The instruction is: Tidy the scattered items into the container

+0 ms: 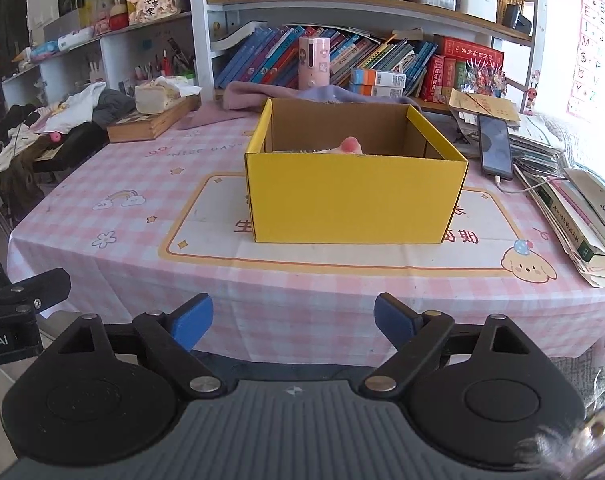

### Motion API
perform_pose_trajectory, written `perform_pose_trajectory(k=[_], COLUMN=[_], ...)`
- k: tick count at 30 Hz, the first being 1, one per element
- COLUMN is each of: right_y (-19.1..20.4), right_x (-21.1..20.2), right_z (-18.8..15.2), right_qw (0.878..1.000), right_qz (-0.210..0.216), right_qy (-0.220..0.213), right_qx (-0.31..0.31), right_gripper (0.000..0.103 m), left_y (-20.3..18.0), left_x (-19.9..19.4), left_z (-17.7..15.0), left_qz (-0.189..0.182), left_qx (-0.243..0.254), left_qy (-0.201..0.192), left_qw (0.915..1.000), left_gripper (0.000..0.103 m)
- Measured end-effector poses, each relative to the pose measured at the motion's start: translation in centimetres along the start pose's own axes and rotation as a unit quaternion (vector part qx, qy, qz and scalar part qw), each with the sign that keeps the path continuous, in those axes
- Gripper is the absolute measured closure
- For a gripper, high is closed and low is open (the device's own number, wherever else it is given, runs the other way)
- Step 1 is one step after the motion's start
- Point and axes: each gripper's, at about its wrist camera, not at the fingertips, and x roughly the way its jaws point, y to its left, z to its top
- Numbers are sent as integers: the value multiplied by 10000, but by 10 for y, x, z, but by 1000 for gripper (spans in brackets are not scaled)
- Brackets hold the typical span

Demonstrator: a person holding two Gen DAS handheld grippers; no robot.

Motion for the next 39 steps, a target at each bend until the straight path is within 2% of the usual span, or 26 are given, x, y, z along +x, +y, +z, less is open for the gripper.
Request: perform_pose_trajectory(k=[9,39], right_y=[0,-2], right_x=[0,-1], right_z=[4,1], right_qw=[10000,10000], right_qz=[-52,-29], right_qy=[-33,24], right_qx=[5,-39], right_gripper=[8,5], left_y=[1,-4], left_x=[2,3], left_z=[2,-1], left_qz=[-121,-185], left_qx=[-54,-44], left_qy=[24,225], left_qw=[9999,9996], left_gripper=[0,0])
